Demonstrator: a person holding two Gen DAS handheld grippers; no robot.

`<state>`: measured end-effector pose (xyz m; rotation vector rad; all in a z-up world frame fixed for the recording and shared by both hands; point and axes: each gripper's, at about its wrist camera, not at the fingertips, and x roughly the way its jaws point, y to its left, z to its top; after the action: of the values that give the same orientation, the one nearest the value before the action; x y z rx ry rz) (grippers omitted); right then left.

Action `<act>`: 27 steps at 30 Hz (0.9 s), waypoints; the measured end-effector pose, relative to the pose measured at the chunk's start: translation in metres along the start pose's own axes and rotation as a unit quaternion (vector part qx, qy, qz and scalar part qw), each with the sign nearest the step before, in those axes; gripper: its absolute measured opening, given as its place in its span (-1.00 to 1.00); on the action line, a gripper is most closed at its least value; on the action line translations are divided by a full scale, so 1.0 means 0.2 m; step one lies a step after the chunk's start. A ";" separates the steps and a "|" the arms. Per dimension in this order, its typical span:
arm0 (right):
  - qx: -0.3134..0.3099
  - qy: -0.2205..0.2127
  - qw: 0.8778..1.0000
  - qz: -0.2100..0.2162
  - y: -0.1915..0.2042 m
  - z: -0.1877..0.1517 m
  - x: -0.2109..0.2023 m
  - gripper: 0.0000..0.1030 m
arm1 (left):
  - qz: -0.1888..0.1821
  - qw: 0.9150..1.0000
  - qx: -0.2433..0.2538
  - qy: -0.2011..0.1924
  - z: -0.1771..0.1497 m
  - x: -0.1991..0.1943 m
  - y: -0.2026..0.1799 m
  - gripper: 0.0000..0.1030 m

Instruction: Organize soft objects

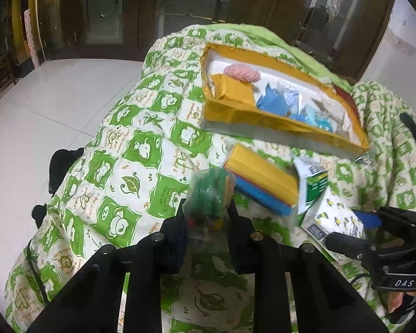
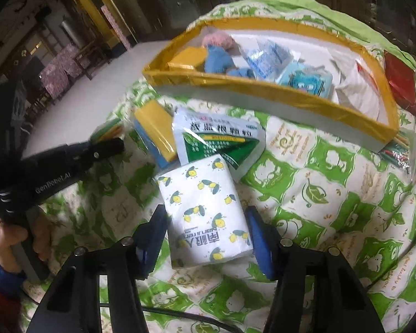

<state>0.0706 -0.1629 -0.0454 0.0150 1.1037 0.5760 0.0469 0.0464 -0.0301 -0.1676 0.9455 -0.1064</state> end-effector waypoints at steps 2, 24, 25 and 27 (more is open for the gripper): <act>0.003 -0.009 1.000 0.006 0.00 0.01 -0.02 0.17 | -0.007 1.000 -0.004 -0.008 0.00 -0.02 0.01 -0.54; 0.016 -0.070 0.997 0.028 0.00 0.00 -0.18 0.11 | -0.020 0.999 -0.011 -0.026 0.01 -0.06 0.01 -0.54; 0.018 -0.070 0.997 0.028 -0.01 0.01 -0.18 0.11 | -0.020 0.999 -0.011 -0.026 0.01 -0.06 0.01 -0.54; 0.021 -0.070 0.997 0.028 -0.01 0.01 -0.18 0.11 | -0.021 0.999 -0.011 -0.026 0.01 -0.06 0.01 -0.54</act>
<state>0.0617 -0.1811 -0.0152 0.1207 0.9819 0.5937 0.0411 0.0499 -0.0194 -0.2092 0.8926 -0.1295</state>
